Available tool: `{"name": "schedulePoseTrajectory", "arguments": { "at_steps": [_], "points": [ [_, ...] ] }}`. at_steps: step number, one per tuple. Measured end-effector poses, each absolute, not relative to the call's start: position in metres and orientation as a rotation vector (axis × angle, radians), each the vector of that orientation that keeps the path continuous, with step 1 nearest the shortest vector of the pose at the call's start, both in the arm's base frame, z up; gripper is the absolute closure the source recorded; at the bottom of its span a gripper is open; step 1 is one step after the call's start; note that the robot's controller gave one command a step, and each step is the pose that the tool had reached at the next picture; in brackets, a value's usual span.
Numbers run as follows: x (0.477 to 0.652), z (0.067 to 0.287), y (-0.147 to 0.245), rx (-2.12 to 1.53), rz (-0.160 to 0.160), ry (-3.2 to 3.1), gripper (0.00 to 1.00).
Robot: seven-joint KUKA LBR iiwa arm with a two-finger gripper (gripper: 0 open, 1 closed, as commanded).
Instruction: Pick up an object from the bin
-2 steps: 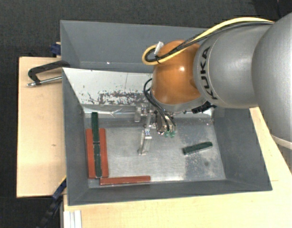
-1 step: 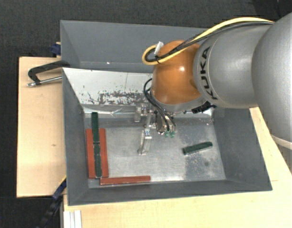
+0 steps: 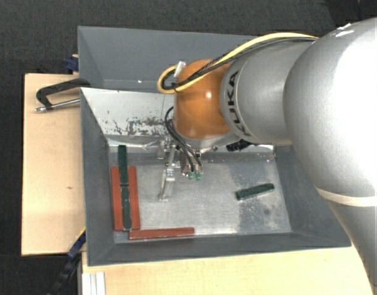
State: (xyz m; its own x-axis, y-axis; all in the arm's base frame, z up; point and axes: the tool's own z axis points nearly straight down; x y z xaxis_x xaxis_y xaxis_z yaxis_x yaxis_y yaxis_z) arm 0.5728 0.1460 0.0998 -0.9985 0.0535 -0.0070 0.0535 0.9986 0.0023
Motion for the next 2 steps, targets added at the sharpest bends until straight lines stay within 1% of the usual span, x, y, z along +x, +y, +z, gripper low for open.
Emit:
{"name": "schedulePoseTrajectory", "arguments": {
  "at_steps": [1,2],
  "points": [
    [0.581,0.076,0.162,-0.011,0.006,3.140,0.00],
    [0.594,0.073,0.179,-0.065,0.002,3.136,0.00]
  ]
}}
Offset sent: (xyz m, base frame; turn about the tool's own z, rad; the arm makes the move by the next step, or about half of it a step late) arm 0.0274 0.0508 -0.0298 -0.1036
